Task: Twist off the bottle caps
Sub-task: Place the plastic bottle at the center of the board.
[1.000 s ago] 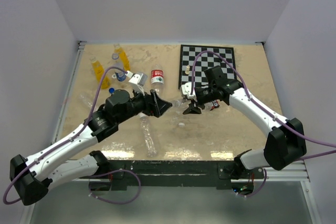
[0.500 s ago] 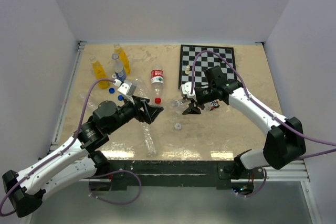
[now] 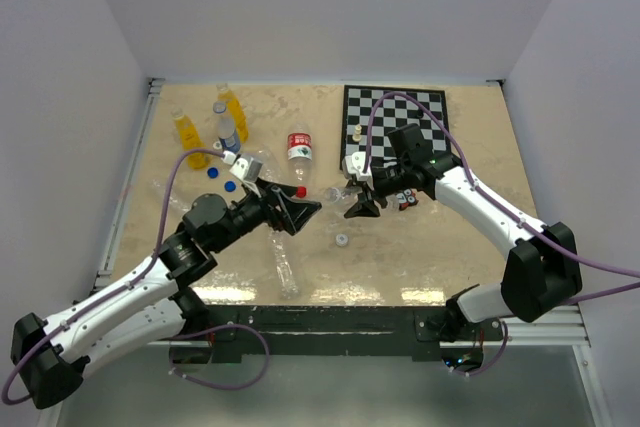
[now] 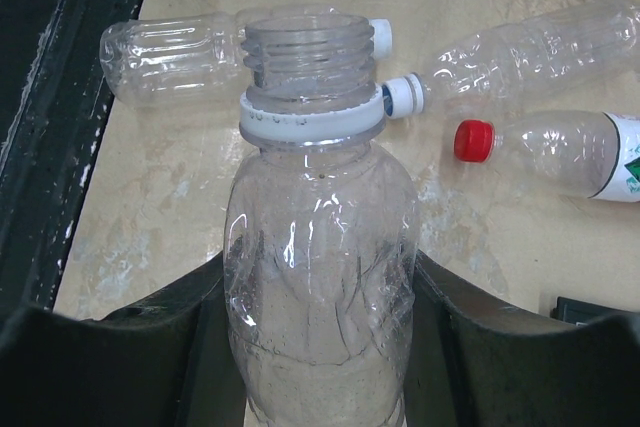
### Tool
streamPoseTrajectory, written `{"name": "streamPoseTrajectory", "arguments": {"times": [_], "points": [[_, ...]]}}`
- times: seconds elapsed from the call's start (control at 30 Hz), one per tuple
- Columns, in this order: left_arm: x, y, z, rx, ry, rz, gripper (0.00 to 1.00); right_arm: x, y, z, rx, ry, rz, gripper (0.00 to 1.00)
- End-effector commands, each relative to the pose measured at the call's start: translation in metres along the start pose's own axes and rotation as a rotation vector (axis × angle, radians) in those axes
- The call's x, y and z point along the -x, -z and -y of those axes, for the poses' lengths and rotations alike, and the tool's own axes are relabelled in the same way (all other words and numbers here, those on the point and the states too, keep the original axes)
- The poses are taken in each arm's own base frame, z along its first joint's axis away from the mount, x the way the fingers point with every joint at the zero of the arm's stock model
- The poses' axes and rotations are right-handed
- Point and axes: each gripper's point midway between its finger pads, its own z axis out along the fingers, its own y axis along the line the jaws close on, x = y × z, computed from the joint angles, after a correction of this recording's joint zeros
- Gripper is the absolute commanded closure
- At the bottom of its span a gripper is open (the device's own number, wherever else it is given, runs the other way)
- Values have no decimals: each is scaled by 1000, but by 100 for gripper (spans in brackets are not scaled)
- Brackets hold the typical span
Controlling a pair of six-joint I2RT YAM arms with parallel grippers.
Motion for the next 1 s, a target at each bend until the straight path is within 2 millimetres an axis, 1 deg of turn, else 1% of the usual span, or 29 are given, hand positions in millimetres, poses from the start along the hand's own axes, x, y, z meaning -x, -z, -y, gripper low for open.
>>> {"name": "streamPoseTrajectory", "arguments": {"times": [0.0,0.27,0.43,0.73,0.8,0.97], "points": [[14,-10,19,-102,33,68,7,10,-2,3,8,5,44,100],[10,-26,23,-136,17,53,9,11,-1,3,8,6,46,100],[2,-37,19,-135,18,29,14,12,-1,2,10,8,48,100],[-7,-65,24,-177,24,-19,24,10,-2,3,9,3,45,100],[-9,-69,24,-175,28,-27,27,10,-2,3,8,3,44,100],[-6,-71,23,-165,31,-16,28,10,-2,4,7,5,43,100]]}}
